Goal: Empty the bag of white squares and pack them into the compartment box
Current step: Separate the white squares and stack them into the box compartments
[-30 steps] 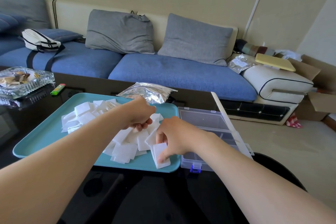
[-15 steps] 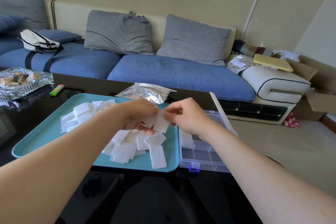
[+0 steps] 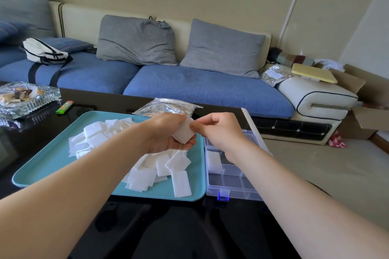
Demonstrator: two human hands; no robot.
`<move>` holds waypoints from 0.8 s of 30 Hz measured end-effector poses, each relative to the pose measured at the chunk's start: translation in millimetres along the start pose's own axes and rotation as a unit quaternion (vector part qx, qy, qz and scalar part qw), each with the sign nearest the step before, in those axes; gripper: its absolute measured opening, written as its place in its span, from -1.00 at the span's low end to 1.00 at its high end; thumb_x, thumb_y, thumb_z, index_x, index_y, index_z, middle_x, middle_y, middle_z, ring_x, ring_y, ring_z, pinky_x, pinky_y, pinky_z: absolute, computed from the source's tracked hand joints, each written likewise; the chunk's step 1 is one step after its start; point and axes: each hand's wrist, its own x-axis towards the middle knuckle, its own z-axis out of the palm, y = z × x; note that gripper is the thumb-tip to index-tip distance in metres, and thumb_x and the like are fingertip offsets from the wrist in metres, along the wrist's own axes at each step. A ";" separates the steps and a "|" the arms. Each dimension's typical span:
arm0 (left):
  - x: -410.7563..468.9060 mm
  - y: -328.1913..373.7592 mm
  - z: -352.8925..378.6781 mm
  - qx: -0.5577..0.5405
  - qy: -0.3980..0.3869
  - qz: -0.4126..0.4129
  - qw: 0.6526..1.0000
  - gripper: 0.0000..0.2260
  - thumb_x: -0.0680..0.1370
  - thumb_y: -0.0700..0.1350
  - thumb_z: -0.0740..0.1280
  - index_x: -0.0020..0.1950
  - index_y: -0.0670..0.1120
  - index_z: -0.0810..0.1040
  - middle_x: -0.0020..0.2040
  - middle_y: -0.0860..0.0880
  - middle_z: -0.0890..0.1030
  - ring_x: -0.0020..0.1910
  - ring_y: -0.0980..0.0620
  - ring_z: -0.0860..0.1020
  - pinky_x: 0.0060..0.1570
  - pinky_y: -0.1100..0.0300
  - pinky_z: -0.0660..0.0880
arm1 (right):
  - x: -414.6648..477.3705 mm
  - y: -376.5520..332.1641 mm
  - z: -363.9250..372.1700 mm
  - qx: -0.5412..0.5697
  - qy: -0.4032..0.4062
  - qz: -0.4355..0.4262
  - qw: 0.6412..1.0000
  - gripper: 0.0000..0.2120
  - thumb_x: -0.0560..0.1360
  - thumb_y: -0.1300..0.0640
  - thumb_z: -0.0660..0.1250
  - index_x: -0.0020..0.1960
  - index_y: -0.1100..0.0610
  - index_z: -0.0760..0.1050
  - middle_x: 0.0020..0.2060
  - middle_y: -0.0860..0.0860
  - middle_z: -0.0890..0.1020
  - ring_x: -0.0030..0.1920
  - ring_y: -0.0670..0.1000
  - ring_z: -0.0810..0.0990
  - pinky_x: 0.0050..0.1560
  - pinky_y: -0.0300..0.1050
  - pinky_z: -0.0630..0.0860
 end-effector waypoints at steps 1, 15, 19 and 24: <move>0.9 0.2 -0.4 -0.007 -0.007 0.003 1.000 -0.64 0.77 0.02 0.13 0.39 -0.23 0.45 0.00 -0.24 0.62 -0.12 -0.16 0.62 0.07 -0.09 0.66 | -0.1 0.0 0.3 0.009 0.002 0.001 1.000 -0.89 0.43 0.05 0.66 -0.11 0.01 0.76 -0.17 -0.10 0.77 -0.06 -0.10 0.71 -0.01 -0.15 0.62; -2.2 1.2 0.9 0.001 -0.060 -0.008 0.998 -0.59 0.77 0.11 0.06 0.19 -0.17 0.55 -0.13 -0.17 0.56 -0.28 -0.04 0.46 -0.24 0.13 0.44 | -1.5 -0.6 4.8 -0.101 0.043 -0.163 0.980 -0.94 0.49 0.06 0.60 -0.09 0.03 0.77 -0.34 -0.08 0.72 -0.33 -0.19 0.61 -0.20 -0.35 0.48; -2.8 3.0 4.1 0.005 -0.054 0.027 0.998 -0.68 0.72 -0.10 0.06 0.14 -0.21 0.57 -0.20 -0.17 0.57 -0.32 -0.05 0.46 -0.30 0.13 0.40 | -3.4 -0.5 11.4 -0.154 0.056 -0.241 0.957 -0.82 0.61 0.20 0.41 0.05 0.01 0.78 -0.28 -0.15 0.64 -0.21 -0.17 0.58 -0.17 -0.34 0.42; -0.8 2.4 -1.4 0.027 -0.023 0.058 0.998 -0.77 0.56 -0.32 0.04 -0.08 -0.20 0.49 -0.25 -0.15 0.52 -0.31 -0.06 0.44 -0.24 0.07 0.43 | -1.5 0.1 19.2 -0.182 -0.022 -0.234 0.955 -0.60 0.69 0.27 0.18 0.36 -0.03 0.64 0.10 0.07 0.53 0.18 -0.01 0.49 0.19 -0.23 0.41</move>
